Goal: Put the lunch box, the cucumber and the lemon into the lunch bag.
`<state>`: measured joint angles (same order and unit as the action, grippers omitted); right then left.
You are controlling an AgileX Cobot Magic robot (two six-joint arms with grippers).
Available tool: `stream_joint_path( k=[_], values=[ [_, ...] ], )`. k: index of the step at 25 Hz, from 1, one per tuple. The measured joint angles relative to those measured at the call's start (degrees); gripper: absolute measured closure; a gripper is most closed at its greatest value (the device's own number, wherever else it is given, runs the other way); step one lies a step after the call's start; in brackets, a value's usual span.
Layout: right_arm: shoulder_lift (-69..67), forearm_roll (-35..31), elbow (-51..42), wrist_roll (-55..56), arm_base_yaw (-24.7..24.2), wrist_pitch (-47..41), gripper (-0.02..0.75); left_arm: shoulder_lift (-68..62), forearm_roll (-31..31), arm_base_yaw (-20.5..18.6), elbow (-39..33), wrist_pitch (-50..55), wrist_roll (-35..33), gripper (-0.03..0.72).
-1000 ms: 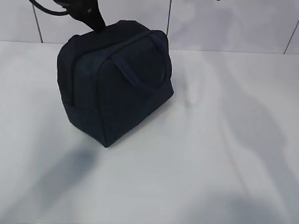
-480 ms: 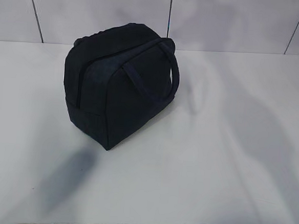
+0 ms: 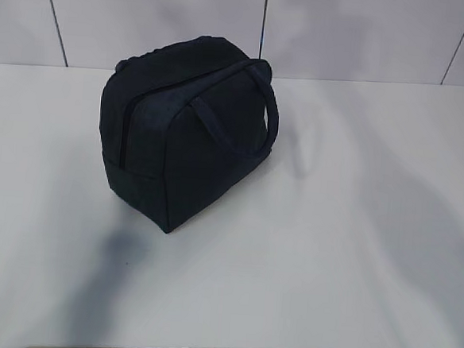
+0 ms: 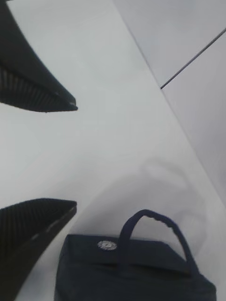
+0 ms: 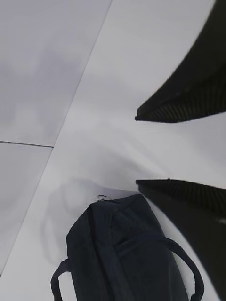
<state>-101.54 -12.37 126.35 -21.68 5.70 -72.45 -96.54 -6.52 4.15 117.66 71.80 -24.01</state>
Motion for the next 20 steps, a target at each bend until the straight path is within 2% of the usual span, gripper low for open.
stream_joint_path(
  k=[3,7,12,15,20],
  values=[
    [4.40,0.34,-1.46,0.00,0.00,0.00,0.402,5.81,-2.62,-1.60,-8.26,0.11,0.39,0.262],
    [10.42,0.59,-5.05,-0.03,0.00,-0.05,0.402,13.86,-3.03,-1.96,-19.97,0.11,0.98,0.262],
    [17.55,0.70,-13.50,-0.14,0.00,-0.14,0.402,24.93,-3.13,-1.96,-30.12,0.11,2.00,0.262],
    [22.31,0.72,-18.90,-0.14,0.00,-0.24,0.402,31.75,-1.48,-1.96,-34.45,0.11,3.61,0.262],
    [30.32,0.82,-26.42,-0.14,0.00,-0.19,0.391,42.48,5.23,-1.96,-40.73,0.32,9.35,0.261]
  ],
)
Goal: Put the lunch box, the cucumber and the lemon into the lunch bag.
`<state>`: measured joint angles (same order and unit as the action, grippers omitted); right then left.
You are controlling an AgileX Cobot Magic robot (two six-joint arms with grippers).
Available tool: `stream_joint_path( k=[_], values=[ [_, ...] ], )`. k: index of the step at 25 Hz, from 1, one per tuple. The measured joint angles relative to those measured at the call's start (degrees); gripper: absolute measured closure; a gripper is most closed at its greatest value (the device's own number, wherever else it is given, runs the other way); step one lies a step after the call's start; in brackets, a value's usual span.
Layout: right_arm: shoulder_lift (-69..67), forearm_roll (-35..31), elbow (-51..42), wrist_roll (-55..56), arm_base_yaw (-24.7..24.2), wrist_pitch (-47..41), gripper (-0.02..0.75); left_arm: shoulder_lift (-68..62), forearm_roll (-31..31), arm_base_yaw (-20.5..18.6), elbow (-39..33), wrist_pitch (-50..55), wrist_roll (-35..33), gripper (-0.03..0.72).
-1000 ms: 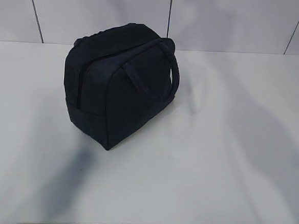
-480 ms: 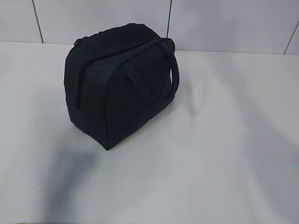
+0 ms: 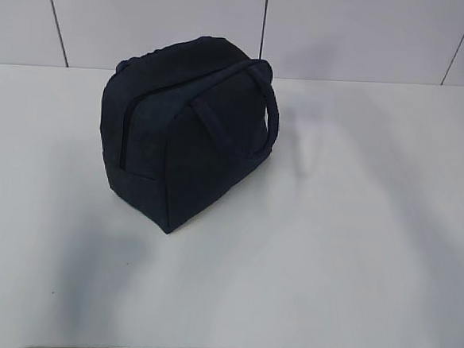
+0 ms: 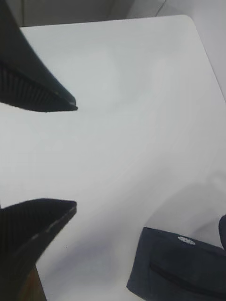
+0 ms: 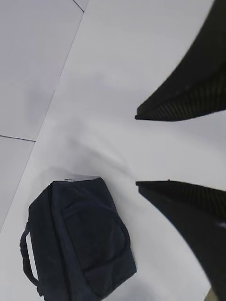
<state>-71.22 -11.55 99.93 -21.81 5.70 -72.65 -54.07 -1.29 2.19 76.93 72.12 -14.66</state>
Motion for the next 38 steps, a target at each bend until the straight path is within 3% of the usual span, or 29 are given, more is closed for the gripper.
stream_joint_path(
  k=[4,9,16,31,38],
  values=[
    [6.18,0.77,-4.87,2.07,0.00,0.00,0.283,7.12,0.56,0.00,-3.86,0.07,3.78,0.243],
    [11.74,7.13,-11.47,7.01,0.00,-0.08,0.184,14.06,-0.04,0.00,-6.75,0.50,5.86,0.225],
    [21.50,9.50,-21.71,9.87,0.00,-0.08,0.174,23.27,-3.55,0.00,-12.84,0.77,7.93,0.224],
    [49.40,9.59,-51.31,15.08,0.00,0.22,0.174,41.82,-8.50,0.00,-33.31,0.77,8.94,0.223],
    [58.34,9.67,-59.93,15.89,0.00,3.57,0.173,49.51,-8.85,0.00,-37.26,-0.48,8.94,0.223]
  ],
)
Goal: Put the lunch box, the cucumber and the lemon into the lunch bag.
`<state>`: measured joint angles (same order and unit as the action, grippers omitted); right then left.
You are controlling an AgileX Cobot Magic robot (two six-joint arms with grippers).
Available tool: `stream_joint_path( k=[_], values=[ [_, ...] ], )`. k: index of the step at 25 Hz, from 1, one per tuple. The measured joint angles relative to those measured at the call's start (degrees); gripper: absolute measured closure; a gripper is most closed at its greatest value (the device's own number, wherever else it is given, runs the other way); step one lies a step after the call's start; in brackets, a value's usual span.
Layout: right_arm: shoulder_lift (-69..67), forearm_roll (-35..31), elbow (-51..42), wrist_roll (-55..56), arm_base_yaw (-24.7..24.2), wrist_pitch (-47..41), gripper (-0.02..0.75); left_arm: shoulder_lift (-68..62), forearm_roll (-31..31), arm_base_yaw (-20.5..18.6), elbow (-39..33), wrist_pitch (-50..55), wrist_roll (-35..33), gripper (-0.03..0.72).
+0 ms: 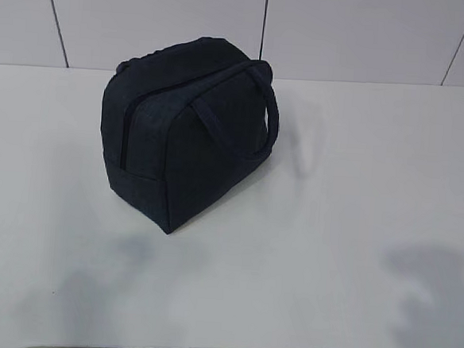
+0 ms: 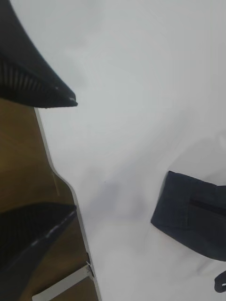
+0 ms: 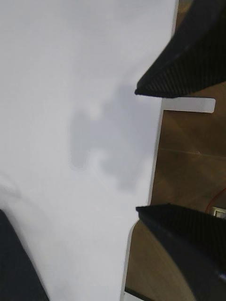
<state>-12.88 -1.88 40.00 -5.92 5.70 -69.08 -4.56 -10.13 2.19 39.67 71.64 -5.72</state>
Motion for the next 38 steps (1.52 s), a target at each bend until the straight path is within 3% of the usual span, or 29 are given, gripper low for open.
stream_joint_path(
  k=[10,14,20,38],
  values=[
    [8.84,0.14,-7.94,0.22,0.00,3.34,0.173,3.90,1.78,0.00,-1.16,-3.63,-0.86,0.223],
    [11.98,0.14,-10.51,0.22,0.00,3.70,0.173,3.90,0.63,0.00,-6.29,-8.12,-0.86,0.223],
    [13.76,0.19,-11.00,0.22,0.00,3.70,0.174,3.90,0.15,0.00,-10.31,-8.45,-1.43,0.223],
    [13.76,0.27,-11.25,0.22,0.00,3.70,0.174,3.90,0.77,0.00,-10.43,-8.32,-1.69,0.225]
  ],
)
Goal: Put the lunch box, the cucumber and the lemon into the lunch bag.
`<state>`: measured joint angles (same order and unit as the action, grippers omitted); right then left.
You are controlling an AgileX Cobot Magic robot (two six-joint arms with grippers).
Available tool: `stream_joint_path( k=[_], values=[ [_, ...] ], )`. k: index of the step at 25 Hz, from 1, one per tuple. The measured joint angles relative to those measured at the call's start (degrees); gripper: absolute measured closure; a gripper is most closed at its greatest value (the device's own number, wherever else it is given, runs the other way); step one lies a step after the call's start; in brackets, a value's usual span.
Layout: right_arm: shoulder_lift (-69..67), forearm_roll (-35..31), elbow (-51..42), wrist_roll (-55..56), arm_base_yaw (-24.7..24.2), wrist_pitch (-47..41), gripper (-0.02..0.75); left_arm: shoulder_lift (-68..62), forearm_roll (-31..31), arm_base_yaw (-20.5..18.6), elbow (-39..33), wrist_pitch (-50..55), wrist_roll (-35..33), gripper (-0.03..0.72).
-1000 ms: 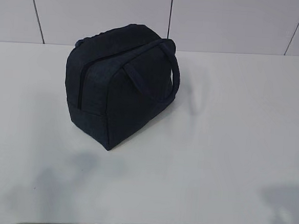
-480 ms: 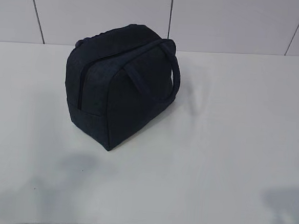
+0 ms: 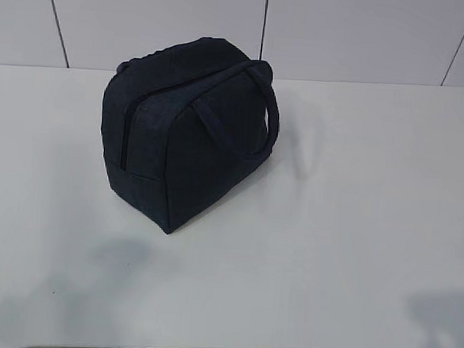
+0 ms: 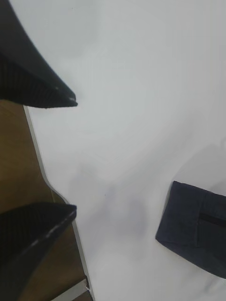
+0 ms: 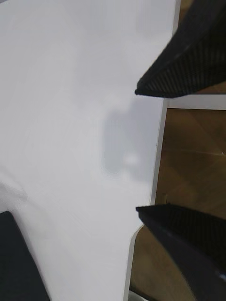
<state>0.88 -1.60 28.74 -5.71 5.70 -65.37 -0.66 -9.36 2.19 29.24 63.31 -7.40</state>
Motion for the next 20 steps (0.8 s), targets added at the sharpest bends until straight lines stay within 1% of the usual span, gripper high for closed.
stream_joint_path(
  k=[6,9,12,14,20],
  values=[
    [0.00,0.00,0.00,0.00,0.00,0.00,0.174,0.00,0.00,-0.27,-0.08,0.08,0.00,0.230],
    [0.00,0.00,0.00,0.04,-1.18,0.00,0.174,0.00,-0.38,-2.51,-0.08,0.08,0.00,0.235],
    [0.00,0.00,0.00,0.04,-2.87,0.00,0.174,0.00,-0.47,-5.92,-0.08,0.12,0.00,0.235],
    [0.00,0.00,0.00,0.04,-3.00,0.00,0.174,0.00,-0.47,-6.93,-0.08,0.12,0.00,0.236],
    [0.00,0.00,0.00,0.04,-3.09,0.00,0.174,0.00,-0.60,-6.93,-0.08,0.21,0.00,0.239]
  ],
)
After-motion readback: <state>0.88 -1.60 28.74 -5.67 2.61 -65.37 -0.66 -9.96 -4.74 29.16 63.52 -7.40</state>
